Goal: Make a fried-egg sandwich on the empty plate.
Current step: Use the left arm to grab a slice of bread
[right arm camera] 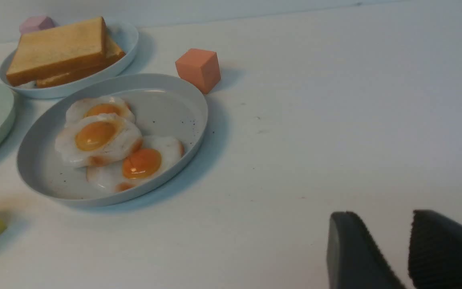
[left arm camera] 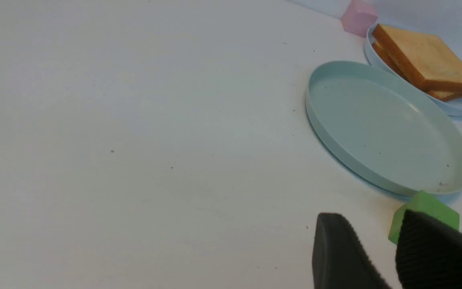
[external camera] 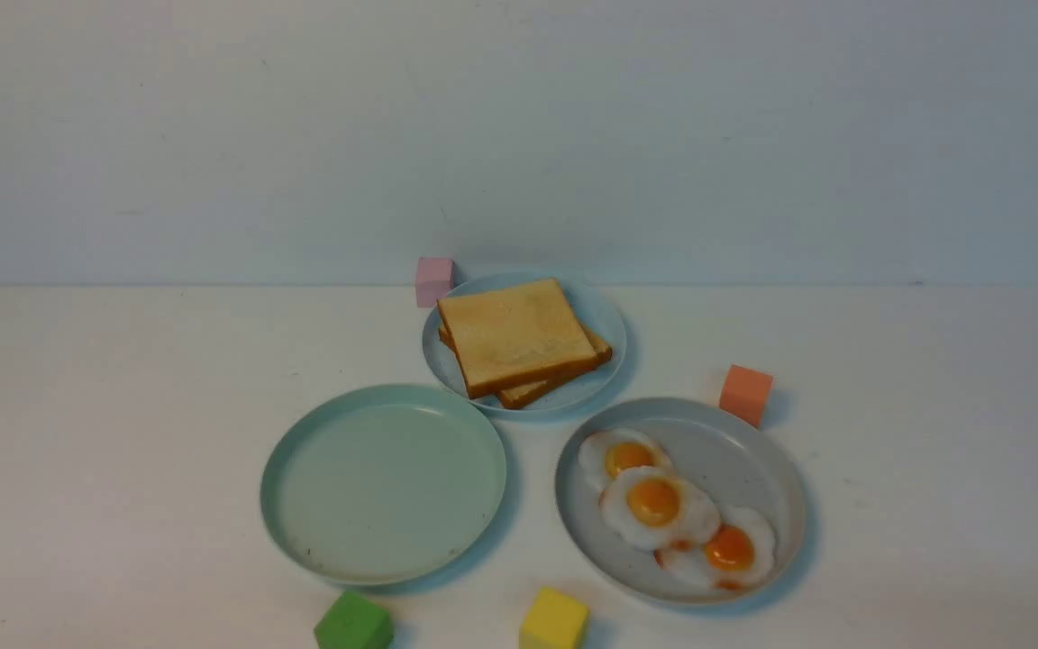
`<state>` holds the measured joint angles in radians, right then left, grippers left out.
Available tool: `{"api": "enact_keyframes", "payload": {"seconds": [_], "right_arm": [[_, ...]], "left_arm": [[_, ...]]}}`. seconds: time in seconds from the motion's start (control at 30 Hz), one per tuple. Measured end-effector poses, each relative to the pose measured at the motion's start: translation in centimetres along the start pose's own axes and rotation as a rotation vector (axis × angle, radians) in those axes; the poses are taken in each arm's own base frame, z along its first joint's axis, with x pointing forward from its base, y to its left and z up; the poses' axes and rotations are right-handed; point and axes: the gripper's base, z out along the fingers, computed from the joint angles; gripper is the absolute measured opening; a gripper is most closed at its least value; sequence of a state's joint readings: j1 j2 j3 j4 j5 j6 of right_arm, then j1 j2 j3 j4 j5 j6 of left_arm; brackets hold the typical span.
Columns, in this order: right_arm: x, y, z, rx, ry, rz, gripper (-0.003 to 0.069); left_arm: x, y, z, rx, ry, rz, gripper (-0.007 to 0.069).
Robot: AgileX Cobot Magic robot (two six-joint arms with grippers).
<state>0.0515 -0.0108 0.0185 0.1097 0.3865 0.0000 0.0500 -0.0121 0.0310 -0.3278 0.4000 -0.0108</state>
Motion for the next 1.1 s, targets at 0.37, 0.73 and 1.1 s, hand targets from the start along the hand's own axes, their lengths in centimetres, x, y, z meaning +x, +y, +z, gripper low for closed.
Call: {"api": "enact_keyframes", "payload": {"seconds": [0.37, 0.73, 1.1], "right_arm": [[0.0, 0.0, 0.0, 0.000, 0.000, 0.000, 0.0241], [0.0, 0.0, 0.0, 0.000, 0.000, 0.000, 0.0241], [0.0, 0.0, 0.0, 0.000, 0.000, 0.000, 0.0241]], "left_arm": [[0.0, 0.0, 0.0, 0.000, 0.000, 0.000, 0.0238], [-0.4, -0.1, 0.0, 0.007, -0.048, -0.020, 0.0238], [-3.2, -0.4, -0.6, 0.189, -0.315, -0.831, 0.0238]]}}
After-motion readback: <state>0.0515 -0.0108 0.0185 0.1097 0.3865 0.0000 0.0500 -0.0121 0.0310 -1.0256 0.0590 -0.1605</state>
